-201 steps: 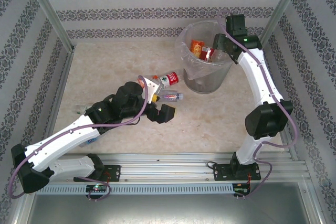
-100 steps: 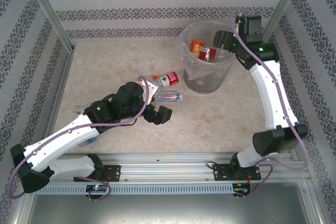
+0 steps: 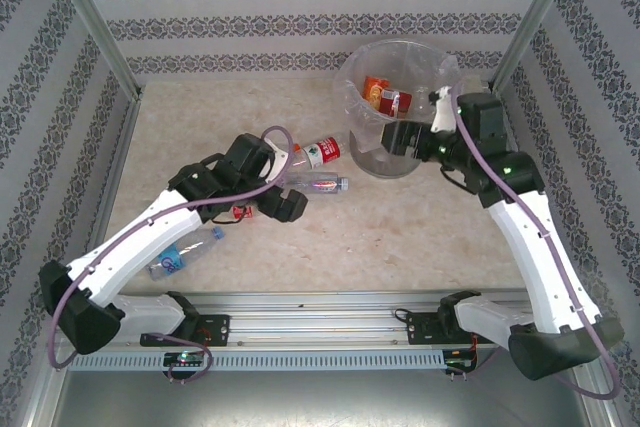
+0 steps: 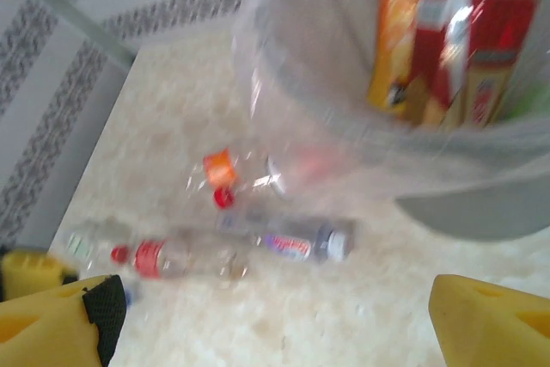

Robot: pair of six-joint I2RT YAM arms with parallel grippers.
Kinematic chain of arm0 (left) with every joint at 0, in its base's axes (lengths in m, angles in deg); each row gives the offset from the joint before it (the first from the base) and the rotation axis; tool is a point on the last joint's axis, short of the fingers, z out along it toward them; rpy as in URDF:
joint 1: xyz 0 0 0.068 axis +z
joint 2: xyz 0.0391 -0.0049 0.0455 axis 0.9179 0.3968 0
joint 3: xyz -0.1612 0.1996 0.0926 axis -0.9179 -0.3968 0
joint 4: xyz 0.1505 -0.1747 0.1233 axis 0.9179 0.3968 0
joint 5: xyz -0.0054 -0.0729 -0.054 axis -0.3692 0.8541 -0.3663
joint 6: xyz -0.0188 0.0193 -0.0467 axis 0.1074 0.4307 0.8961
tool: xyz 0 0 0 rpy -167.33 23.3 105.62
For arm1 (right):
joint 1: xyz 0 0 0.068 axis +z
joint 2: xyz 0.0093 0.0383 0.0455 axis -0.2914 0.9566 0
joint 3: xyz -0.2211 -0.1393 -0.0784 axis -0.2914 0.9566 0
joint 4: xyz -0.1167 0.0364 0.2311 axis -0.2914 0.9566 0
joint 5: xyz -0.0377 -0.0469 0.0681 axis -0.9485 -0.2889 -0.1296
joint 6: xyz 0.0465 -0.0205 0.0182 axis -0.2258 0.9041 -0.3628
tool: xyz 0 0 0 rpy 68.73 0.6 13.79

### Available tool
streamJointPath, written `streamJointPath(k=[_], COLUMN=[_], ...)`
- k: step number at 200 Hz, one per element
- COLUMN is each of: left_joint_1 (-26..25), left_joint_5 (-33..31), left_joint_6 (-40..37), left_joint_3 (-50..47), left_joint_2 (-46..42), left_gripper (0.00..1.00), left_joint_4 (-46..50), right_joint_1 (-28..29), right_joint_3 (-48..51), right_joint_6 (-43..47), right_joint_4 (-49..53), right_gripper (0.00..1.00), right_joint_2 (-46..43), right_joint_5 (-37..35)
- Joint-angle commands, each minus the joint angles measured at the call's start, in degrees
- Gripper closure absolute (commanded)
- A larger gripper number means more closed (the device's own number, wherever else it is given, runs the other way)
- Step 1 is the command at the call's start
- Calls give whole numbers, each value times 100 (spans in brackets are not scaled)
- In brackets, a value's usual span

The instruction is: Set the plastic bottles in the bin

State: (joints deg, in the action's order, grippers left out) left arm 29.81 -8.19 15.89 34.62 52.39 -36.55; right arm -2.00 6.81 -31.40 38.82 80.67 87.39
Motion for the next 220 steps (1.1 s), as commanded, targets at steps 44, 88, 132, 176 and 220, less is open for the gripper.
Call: streamJointPath(k=[44, 88, 132, 176, 220], left_joint_1=[497, 773, 934, 1146, 1222], left_joint_5=[-446, -953, -1384, -1525, -1497], left_joint_6=[-1580, -1717, -1845, -1939, -1913], left_joint_3=[115, 256, 462, 509, 476], left_joint_2=[999, 1841, 2610, 3075, 3371], left_gripper=[0, 0, 0, 0, 0], left_joint_4=[1234, 1106, 917, 646, 430], right_joint_1=[283, 406, 409, 408, 413], right_joint_3=[1411, 1788, 1941, 2081, 2126], right_joint_6=[-599, -650, -632, -624, -644], right_joint_4=[-770, -837, -792, -735, -681], right_gripper=[8, 8, 9, 8, 9], right_joint_2=[-671, -887, -1055, -1177, -1265], right_joint_5=[1196, 1155, 1204, 1221, 1207])
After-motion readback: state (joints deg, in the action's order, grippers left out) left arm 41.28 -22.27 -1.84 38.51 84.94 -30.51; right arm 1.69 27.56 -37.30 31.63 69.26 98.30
